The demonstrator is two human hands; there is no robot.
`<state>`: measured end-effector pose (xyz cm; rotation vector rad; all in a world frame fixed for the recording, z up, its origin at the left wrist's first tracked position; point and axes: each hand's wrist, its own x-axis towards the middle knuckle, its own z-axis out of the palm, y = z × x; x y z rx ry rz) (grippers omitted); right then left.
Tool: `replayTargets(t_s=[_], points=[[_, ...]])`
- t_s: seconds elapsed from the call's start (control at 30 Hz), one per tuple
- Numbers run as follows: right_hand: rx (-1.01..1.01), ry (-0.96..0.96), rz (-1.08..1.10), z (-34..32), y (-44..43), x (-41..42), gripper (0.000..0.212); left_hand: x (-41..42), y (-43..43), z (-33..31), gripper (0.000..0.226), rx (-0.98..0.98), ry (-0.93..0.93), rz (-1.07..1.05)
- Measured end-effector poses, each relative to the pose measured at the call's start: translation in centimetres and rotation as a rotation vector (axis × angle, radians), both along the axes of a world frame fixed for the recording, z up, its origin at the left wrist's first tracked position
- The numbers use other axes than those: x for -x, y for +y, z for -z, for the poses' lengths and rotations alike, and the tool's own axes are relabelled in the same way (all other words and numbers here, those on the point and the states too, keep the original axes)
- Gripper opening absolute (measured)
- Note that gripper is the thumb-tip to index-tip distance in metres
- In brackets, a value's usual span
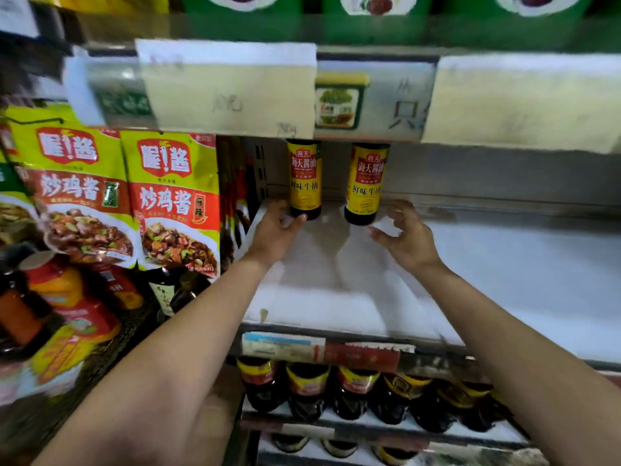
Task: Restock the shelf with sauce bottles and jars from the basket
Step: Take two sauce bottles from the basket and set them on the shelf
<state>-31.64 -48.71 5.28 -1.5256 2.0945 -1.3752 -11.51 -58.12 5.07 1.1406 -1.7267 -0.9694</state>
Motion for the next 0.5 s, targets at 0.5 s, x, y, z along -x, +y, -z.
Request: replayTargets(t_s=[0.5], points=[[-0.005, -0.258, -0.803, -4.7, 14.9, -15.9, 0.014, -19.9, 25.1, -3.9, 0.025, -0.048, 0.013, -0.354]])
